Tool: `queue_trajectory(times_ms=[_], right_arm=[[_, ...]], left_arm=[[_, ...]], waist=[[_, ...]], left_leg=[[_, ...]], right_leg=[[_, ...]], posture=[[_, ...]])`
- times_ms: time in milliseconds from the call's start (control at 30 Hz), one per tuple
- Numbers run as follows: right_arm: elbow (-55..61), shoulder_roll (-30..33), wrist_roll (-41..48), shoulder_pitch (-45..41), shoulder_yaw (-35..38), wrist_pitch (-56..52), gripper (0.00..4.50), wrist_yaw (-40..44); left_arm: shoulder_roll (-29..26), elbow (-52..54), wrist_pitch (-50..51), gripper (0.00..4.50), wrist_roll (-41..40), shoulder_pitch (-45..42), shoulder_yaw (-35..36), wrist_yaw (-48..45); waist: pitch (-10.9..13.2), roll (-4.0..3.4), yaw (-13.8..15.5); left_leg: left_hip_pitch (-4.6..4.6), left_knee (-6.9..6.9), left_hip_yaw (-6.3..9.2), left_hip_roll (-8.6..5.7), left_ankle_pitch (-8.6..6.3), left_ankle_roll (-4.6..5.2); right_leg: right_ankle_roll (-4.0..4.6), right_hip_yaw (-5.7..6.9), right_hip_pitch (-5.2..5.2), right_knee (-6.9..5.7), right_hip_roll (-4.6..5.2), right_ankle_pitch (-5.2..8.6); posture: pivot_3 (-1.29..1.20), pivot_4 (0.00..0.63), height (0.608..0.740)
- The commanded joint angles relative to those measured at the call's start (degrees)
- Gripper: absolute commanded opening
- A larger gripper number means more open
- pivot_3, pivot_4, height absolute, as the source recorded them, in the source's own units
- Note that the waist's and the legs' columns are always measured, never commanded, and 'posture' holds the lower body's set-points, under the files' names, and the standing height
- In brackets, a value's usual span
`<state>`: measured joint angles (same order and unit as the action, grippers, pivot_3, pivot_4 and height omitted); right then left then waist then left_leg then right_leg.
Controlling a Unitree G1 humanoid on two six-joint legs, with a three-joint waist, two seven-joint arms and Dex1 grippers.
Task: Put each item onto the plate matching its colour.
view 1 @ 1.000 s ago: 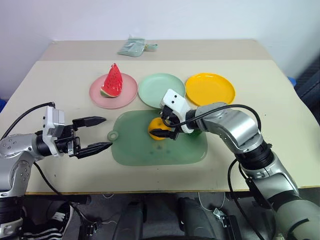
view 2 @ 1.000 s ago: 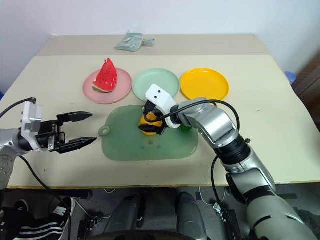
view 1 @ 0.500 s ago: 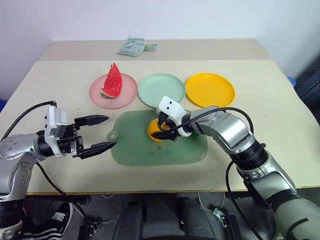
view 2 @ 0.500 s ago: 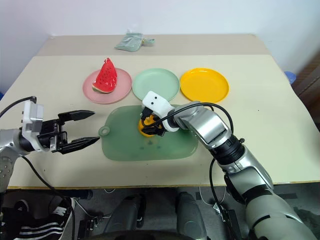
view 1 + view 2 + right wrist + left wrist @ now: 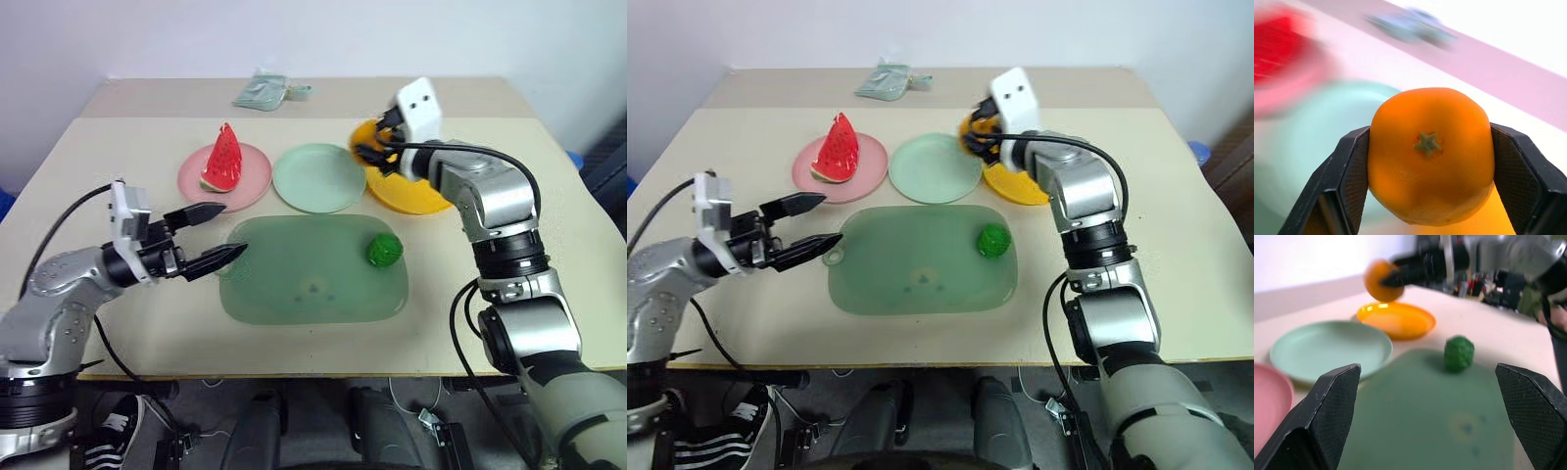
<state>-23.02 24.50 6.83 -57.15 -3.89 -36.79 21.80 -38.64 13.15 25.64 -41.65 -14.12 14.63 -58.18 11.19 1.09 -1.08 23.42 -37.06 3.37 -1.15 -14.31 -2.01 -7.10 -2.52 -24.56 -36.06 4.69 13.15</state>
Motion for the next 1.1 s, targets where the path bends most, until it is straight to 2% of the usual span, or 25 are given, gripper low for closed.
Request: queue_trajectory(times_ms=[33, 200, 267, 300, 333, 533, 600, 733, 833, 967, 1100], right_arm=[[-6.8, 1.1, -2.3, -1.6, 2.6, 3.4, 2.92, -3.1], [-10.9, 0.3, -1.9, -1.6, 3.3, 5.6, 2.92, -1.7], [-12.0, 0.3, -2.2, -1.5, 3.5, 6.2, 3.98, -1.6], [-12.4, 0.2, -1.8, -1.5, 4.1, 6.3, 4.36, -1.5], [-12.6, 0.3, -2.0, -1.5, 4.1, 6.6, 4.44, -1.3], [-9.0, 0.8, 0.9, -2.1, 7.7, 9.0, 4.44, 0.0], [-2.3, 1.3, 6.0, -0.5, 9.0, 7.8, 4.44, 6.9], [17.2, 7.3, 13.1, 9.1, 3.9, 3.6, 4.44, 25.6], [27.9, 12.5, 16.6, 15.8, 1.1, 0.1, 4.44, 33.3], [34.6, 17.6, 12.1, 22.7, -5.2, 1.7, 4.44, 36.5], [32.6, 18.2, 6.9, 24.5, -9.2, 1.9, 4.44, 34.0]], left_arm=[[0.0, 0.9, -0.8, 4.5, -0.4, -1.3, 0.3, 0.1], [-1.5, -0.5, 0.6, 4.5, -2.5, -0.9, 1.4, -3.4], [-1.6, -0.8, -0.1, 4.5, -1.9, -0.6, 1.4, -3.7], [-1.6, -0.9, -0.8, 4.5, -1.4, -0.4, 1.3, -3.8], [-1.5, -0.9, -1.2, 4.5, -1.2, -0.2, 1.3, -3.9], [-1.8, -0.1, 0.3, 4.5, -3.2, 0.7, 1.9, -4.6], [-2.2, -0.4, 0.7, 4.5, -3.8, 0.6, 2.5, -5.2], [-3.6, -1.6, 0.8, 4.5, -4.6, 0.7, 3.3, -7.2], [-5.1, -2.3, 0.4, 4.5, -3.7, 1.0, 2.8, -9.3], [-6.0, -2.4, 0.7, 4.5, -3.0, 0.9, 2.1, -10.0], [-5.4, -1.6, 1.5, 4.5, -3.2, 0.0, 1.5, -9.0]], waist=[[0.0, -0.03, -0.5], [0.0, -0.08, -1.8], [0.0, -0.08, -1.9], [0.0, -0.08, -1.8], [0.0, -0.08, -1.7], [0.0, -0.08, -1.4], [0.1, -0.1, -1.4], [0.1, -0.1, -1.3], [0.0, -0.06, -1.3], [0.0, -0.06, -1.3], [0.0, -0.06, -1.3]], left_leg=[[-0.01, 0.02, -0.02, 0.02, 0.0, 0.0], [0.0, 0.09, -0.06, 0.02, 0.0, 0.01], [-0.01, 0.09, -0.04, 0.03, 0.0, 0.01], [-0.01, 0.09, -0.04, 0.03, 0.0, 0.01], [-0.01, 0.08, -0.04, 0.03, 0.0, 0.01], [0.0, 0.05, -0.05, 0.01, 0.0, 0.01], [0.0, 0.04, -0.05, 0.01, 0.0, 0.01], [0.0, 0.08, 0.03, 0.04, -0.03, 0.05], [-0.02, 0.0, 0.04, 0.04, -0.03, 0.05], [-0.03, -0.05, 0.01, 0.03, -0.03, 0.05], [-0.04, -0.05, 0.02, 0.03, -0.03, 0.05]], right_leg=[[0.0, -0.02, -0.02, 0.0, -0.02, 0.0], [0.01, -0.05, -0.06, 0.02, -0.03, 0.01], [0.01, -0.05, -0.06, 0.01, -0.05, 0.01], [0.01, -0.05, -0.06, 0.01, -0.05, 0.01], [0.01, -0.05, -0.06, 0.01, -0.04, 0.01], [0.0, -0.06, -0.03, 0.01, -0.02, 0.0], [0.0, -0.06, -0.02, 0.02, -0.01, 0.0], [-0.01, -0.01, -0.02, 0.02, -0.05, 0.02], [-0.02, 0.01, 0.07, 0.05, -0.03, 0.02], [-0.02, -0.01, 0.09, 0.03, -0.01, 0.02], [-0.01, 0.0, 0.09, 0.03, -0.02, 0.02]], posture=[[0.0, 0.15, 0.738], [0.0, 0.15, 0.738], [0.0, 0.15, 0.738], [0.0, 0.15, 0.738], [0.0, 0.15, 0.738], [0.0, 0.15, 0.738], [0.0, 0.15, 0.738], [0.0, 0.15, 0.738], [0.0, 0.15, 0.738], [0.0, 0.15, 0.738], [0.0, 0.15, 0.738]])
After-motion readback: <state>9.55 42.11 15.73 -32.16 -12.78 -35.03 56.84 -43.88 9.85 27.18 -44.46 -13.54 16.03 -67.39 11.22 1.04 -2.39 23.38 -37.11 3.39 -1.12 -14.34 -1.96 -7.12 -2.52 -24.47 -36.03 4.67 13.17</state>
